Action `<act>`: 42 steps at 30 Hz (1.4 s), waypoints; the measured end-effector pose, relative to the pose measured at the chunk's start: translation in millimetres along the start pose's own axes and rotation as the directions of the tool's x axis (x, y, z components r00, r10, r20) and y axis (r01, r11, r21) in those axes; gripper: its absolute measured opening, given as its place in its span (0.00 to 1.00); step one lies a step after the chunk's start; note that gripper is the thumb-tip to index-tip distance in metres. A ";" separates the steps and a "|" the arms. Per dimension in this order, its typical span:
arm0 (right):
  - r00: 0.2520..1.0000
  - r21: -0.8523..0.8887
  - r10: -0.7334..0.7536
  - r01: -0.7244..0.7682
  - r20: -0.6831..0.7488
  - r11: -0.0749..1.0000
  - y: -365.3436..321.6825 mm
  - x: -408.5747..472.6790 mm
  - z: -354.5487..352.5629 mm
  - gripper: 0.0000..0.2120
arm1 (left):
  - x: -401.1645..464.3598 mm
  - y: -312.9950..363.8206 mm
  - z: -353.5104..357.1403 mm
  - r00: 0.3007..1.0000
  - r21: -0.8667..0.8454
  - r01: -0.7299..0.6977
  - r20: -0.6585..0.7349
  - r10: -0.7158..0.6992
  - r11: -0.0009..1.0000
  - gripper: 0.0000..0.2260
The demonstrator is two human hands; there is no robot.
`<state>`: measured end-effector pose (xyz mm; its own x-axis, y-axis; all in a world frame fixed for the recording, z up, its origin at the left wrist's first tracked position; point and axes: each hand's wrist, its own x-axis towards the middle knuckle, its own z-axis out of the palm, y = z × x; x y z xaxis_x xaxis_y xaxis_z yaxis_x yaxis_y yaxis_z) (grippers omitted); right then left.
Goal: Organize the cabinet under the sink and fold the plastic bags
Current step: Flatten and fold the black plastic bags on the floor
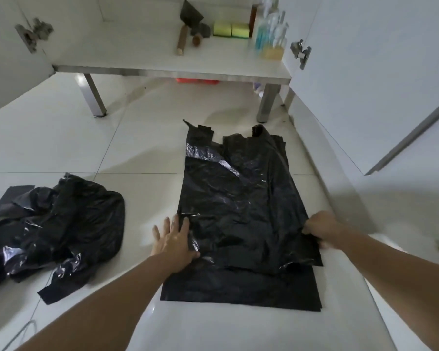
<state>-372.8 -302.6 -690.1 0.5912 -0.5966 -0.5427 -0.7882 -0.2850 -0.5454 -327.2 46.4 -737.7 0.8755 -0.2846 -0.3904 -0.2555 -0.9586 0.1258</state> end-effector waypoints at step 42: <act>0.907 -0.745 -0.266 0.421 0.328 0.517 34.3 -38.7 13.1 0.29 | -42.7 -14.8 14.3 0.981 0.180 -0.151 0.145 0.126 0.972 0.55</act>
<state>-420.5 -279.4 -696.2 0.8014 -0.2189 -0.5566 -0.2854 -0.9578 -0.0342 -366.7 72.6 -736.0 0.7678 -0.4016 -0.4992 -0.4548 -0.8904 0.0168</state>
